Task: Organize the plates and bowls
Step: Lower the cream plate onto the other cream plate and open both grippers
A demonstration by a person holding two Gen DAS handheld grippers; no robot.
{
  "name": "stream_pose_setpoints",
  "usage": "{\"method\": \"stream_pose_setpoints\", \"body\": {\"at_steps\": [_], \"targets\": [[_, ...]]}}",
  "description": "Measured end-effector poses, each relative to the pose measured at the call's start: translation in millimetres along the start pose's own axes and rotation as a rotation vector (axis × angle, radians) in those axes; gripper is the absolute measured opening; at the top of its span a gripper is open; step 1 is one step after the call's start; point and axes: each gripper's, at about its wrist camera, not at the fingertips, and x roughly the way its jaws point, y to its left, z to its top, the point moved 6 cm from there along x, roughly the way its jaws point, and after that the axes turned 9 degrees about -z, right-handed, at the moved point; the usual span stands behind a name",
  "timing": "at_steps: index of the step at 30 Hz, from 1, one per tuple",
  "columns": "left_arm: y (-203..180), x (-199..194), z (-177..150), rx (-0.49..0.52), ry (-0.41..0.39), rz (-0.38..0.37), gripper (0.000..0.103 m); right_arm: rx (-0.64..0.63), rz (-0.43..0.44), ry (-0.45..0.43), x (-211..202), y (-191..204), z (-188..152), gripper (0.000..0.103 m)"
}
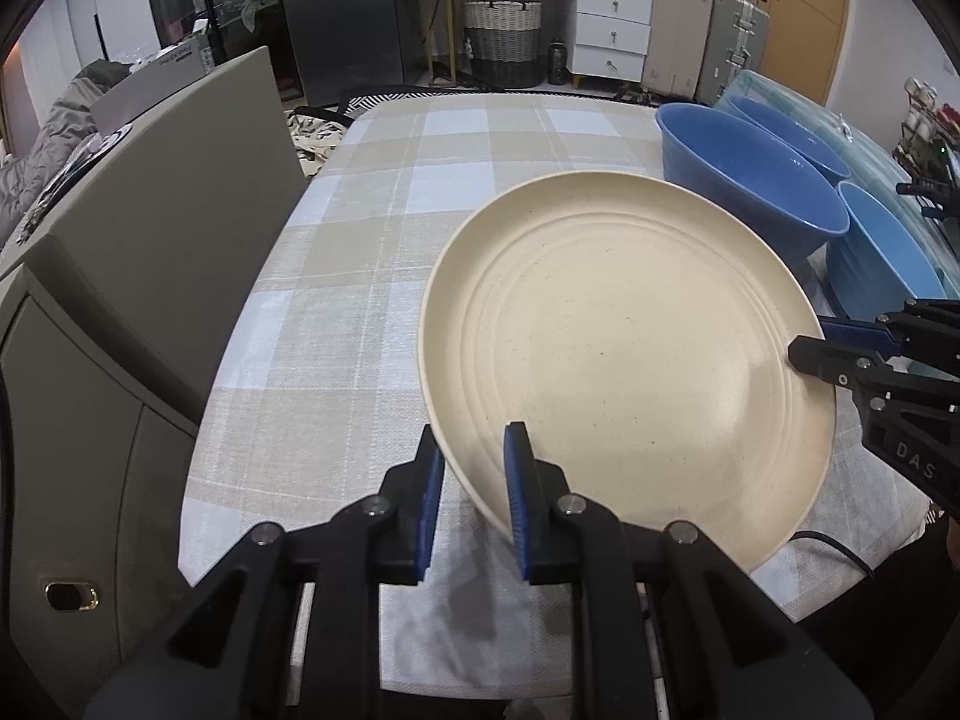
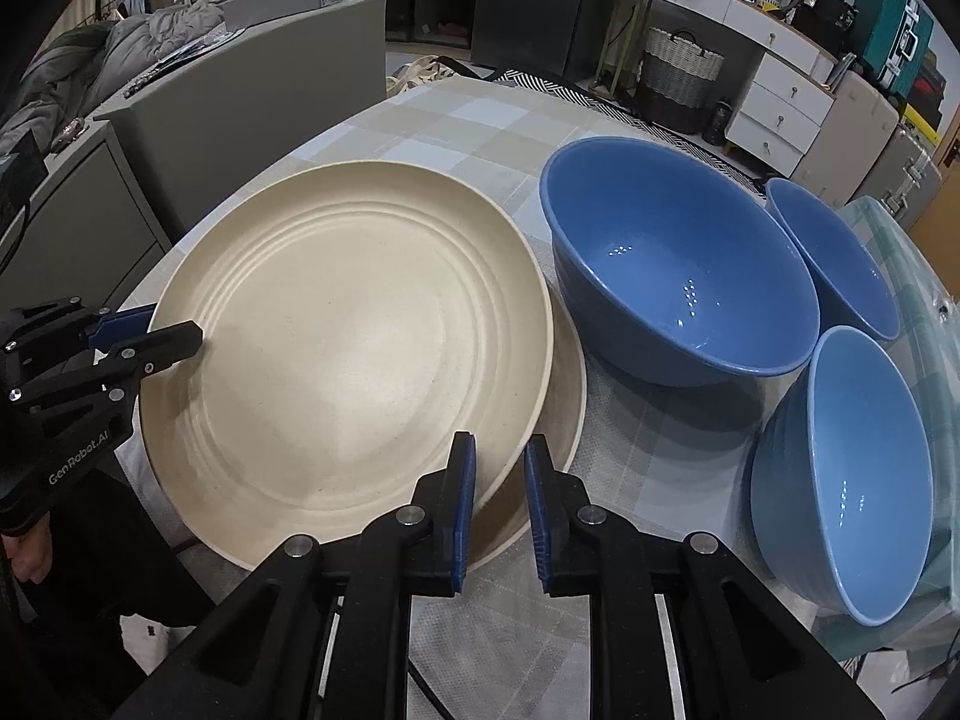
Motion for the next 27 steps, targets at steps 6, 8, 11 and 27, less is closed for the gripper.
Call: {"method": "stream_pose_setpoints", "body": {"at_steps": [6, 8, 11, 27], "targets": [[-6, 8, 1, 0.025, 0.019, 0.018, 0.018, 0.003, -0.042, 0.013, 11, -2, 1, 0.016], [-6, 10, 1, 0.029, 0.027, 0.027, 0.018, -0.003, -0.051, 0.015, 13, 0, 0, 0.016], [-8, 13, 1, 0.037, 0.029, 0.035, 0.018, -0.018, -0.075, 0.009, 12, 2, -2, 0.016], [-16, 23, 2, 0.08, 0.06, 0.06, 0.02, -0.029, -0.114, 0.028, 18, -5, -9, 0.017]]}}
